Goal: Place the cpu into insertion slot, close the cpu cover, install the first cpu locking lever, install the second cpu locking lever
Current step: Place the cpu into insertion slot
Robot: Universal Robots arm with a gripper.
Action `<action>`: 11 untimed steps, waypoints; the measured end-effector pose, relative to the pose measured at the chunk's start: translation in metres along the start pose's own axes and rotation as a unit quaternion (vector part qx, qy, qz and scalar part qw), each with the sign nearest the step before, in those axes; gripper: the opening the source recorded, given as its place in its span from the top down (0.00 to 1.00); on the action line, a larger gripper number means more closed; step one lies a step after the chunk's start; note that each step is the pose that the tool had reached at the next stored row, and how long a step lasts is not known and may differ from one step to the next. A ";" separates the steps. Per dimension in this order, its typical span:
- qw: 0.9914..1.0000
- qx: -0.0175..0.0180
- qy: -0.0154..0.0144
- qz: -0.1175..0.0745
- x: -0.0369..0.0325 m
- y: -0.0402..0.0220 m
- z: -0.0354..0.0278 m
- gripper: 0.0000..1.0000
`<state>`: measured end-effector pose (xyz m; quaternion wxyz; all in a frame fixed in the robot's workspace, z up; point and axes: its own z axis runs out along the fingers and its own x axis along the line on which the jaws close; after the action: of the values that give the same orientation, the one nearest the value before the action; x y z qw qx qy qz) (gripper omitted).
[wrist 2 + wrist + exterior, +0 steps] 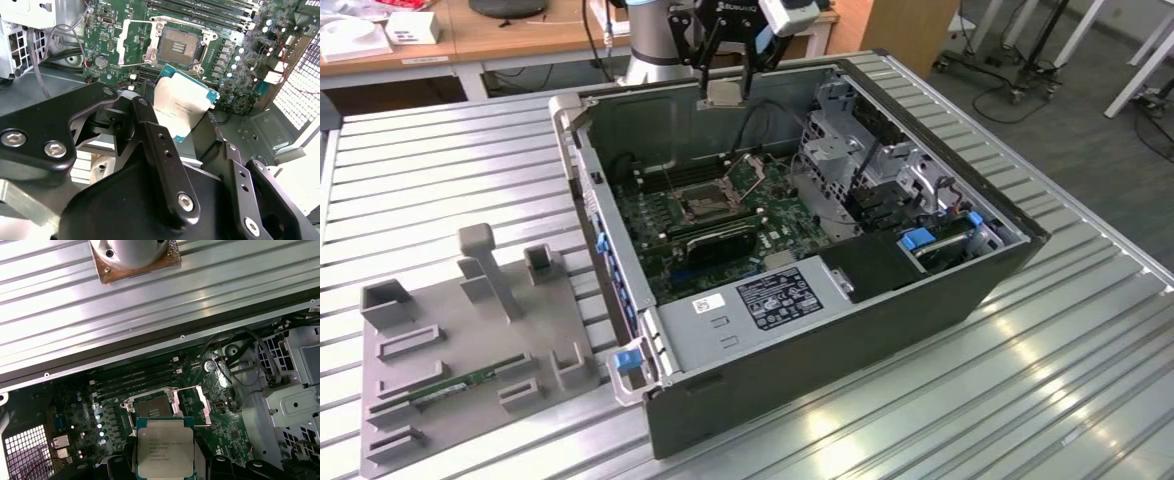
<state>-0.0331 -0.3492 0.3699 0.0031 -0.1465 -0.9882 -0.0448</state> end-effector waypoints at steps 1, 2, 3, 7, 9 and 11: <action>1.000 0.000 0.000 0.000 0.0000 0.0000 0.0000 0.46; 1.000 0.000 0.000 0.000 0.0000 0.0000 0.0000 0.46; 1.000 0.000 0.000 0.000 0.0000 0.0000 0.0000 0.46; 1.000 0.000 0.000 0.000 0.0000 0.0000 0.0000 0.46; 1.000 0.000 0.000 0.002 0.0000 0.0000 0.0000 0.46; 1.000 0.000 -0.001 0.011 0.0000 0.0000 0.0001 0.46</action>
<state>-0.0331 -0.3493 0.3698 0.0027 -0.1570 -0.9866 -0.0447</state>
